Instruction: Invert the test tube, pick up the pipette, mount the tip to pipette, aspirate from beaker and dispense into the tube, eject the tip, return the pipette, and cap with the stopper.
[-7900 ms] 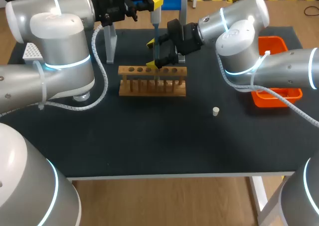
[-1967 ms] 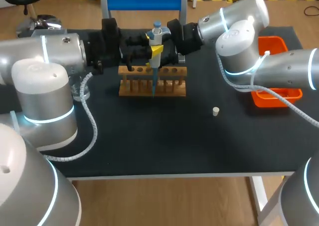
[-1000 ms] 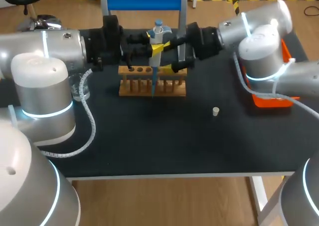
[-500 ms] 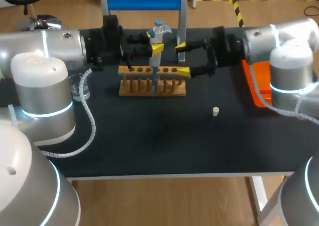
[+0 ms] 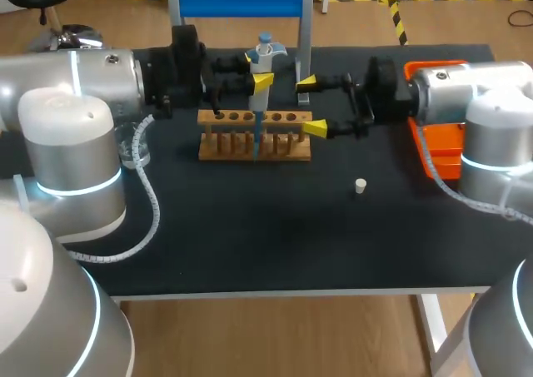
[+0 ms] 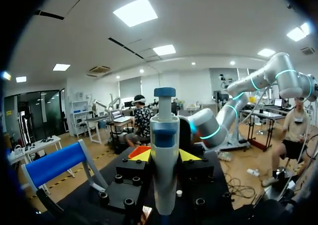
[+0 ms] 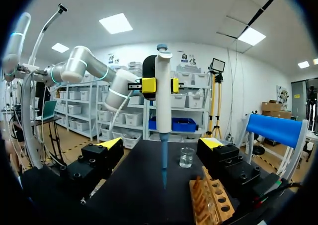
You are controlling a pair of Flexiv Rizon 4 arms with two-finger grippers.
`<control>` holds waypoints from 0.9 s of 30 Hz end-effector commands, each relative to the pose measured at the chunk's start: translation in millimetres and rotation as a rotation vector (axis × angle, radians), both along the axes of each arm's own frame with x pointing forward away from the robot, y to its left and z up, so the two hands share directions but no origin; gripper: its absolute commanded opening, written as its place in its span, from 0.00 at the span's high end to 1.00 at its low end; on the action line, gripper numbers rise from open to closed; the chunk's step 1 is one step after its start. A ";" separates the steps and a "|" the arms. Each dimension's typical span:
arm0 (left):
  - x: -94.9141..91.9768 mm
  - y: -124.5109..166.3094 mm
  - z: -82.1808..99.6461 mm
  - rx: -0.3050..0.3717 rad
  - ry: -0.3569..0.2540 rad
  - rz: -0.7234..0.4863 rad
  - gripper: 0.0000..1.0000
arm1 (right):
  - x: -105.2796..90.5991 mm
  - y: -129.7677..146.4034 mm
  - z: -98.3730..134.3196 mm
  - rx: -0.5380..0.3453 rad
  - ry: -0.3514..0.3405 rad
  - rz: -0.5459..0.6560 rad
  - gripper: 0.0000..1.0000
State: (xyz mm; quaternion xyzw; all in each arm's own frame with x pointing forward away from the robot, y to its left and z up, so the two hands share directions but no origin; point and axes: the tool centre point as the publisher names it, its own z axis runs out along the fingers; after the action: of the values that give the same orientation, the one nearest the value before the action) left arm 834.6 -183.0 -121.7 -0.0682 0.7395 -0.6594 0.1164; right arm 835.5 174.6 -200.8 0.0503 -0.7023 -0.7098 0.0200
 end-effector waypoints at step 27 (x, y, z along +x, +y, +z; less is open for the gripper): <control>0.1 0.2 -0.2 -0.002 -0.002 -0.001 1.00 | 1.7 57.1 27.4 0.013 0.058 0.054 0.00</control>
State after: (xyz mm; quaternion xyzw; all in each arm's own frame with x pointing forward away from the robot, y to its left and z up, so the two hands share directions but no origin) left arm 834.6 -183.0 -121.7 -0.0682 0.7396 -0.6594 0.1164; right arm 836.4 228.7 -174.5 0.0495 -0.6940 -0.7158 0.0591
